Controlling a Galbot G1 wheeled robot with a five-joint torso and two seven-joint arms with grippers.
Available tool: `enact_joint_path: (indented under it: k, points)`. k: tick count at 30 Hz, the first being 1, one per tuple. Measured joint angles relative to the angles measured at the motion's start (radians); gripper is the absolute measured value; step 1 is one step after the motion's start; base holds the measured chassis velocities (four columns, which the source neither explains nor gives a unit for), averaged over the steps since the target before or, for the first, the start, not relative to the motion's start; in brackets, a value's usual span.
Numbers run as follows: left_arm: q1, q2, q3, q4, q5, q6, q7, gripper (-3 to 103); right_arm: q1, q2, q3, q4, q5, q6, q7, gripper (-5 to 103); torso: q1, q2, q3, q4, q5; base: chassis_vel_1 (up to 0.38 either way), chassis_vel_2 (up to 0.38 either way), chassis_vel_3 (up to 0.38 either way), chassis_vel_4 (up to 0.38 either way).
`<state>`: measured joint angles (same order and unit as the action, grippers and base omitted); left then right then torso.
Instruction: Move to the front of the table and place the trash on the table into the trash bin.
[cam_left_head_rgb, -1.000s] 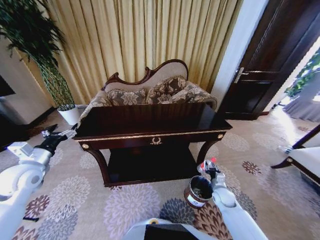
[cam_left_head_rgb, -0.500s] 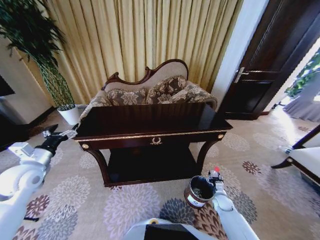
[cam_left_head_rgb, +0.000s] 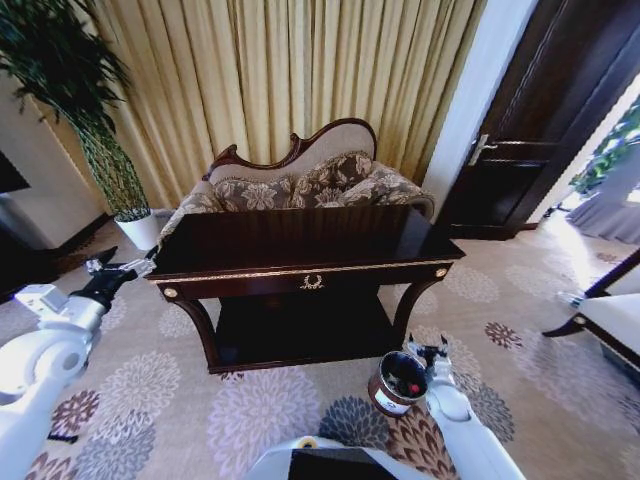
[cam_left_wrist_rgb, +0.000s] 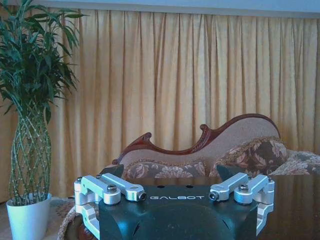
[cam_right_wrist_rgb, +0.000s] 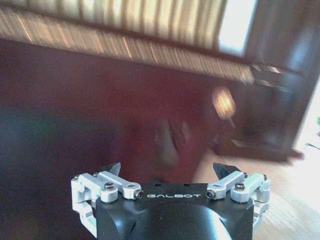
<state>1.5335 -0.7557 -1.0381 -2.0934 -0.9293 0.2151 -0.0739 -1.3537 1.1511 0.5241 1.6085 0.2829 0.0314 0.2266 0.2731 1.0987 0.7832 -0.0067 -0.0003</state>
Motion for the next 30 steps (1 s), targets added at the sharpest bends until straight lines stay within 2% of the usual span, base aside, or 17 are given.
enact_joint_path:
  k: [2, 4, 5, 7, 9, 12, 17, 26, 30]
  points:
    - [0.0, -0.001, 0.0, -0.004, 0.001, 0.001, -0.001, 100, -0.005, -0.014, -0.013, 0.069, 0.029, -0.023, 0.004, 100, 0.0, 0.0, 0.0, -0.0001, 0.0002, 0.0, 0.0, 0.0, 0.0]
    - [0.0, -0.005, 0.0, -0.016, 0.003, 0.003, -0.002, 100, -0.008, -0.051, -0.052, 0.233, 0.097, -0.078, 0.027, 100, 0.0, 0.0, 0.0, -0.0003, 0.0001, 0.0, 0.0, 0.0, 0.0]
    - [0.0, -0.005, 0.0, -0.016, 0.003, 0.003, -0.002, 100, -0.008, -0.051, -0.052, 0.233, 0.097, -0.078, 0.027, 100, 0.0, 0.0, 0.0, -0.0003, 0.0001, 0.0, 0.0, 0.0, 0.0]
    - [0.004, -0.01, 0.0, -0.032, 0.011, 0.004, -0.003, 100, -0.008, -0.087, -0.095, 0.371, 0.161, -0.132, 0.054, 100, 0.0, 0.0, 0.0, -0.0001, 0.0001, 0.0, 0.0, 0.0, 0.0]
    - [0.007, -0.012, -0.001, -0.038, 0.014, 0.004, -0.002, 100, -0.008, -0.099, -0.11, 0.414, 0.182, -0.148, 0.063, 100, 0.0, 0.0, 0.0, -0.0001, 0.0001, 0.0, 0.0, 0.0, 0.0]
    - [0.022, -0.019, -0.01, -0.058, 0.019, 0.004, -0.002, 100, -0.007, -0.138, -0.168, 0.577, 0.253, -0.197, 0.09, 100, 0.0, 0.0, 0.0, -0.0002, 0.0003, 0.0, 0.0, 0.0, 0.0]
    - [0.035, -0.027, -0.014, -0.073, 0.023, 0.003, 0.001, 100, -0.007, -0.156, -0.178, 0.684, 0.291, -0.24, 0.091, 100, 0.0, 0.0, 0.0, -0.0003, 0.0002, 0.0, 0.0, 0.0, 0.0]
    - [0.038, -0.034, -0.01, -0.087, 0.033, 0.002, 0.003, 100, -0.005, -0.158, -0.154, 0.697, 0.295, -0.251, 0.098, 100, 0.0, 0.0, 0.0, -0.0004, 0.0003, 0.0, 0.0, 0.0, 0.0]
    - [0.041, -0.048, -0.008, -0.108, 0.035, 0.021, -0.004, 100, -0.005, -0.152, -0.153, 0.706, 0.294, -0.258, 0.106, 100, 0.0, 0.0, 0.0, -0.0003, 0.0003, 0.0, 0.0, 0.0, 0.0]
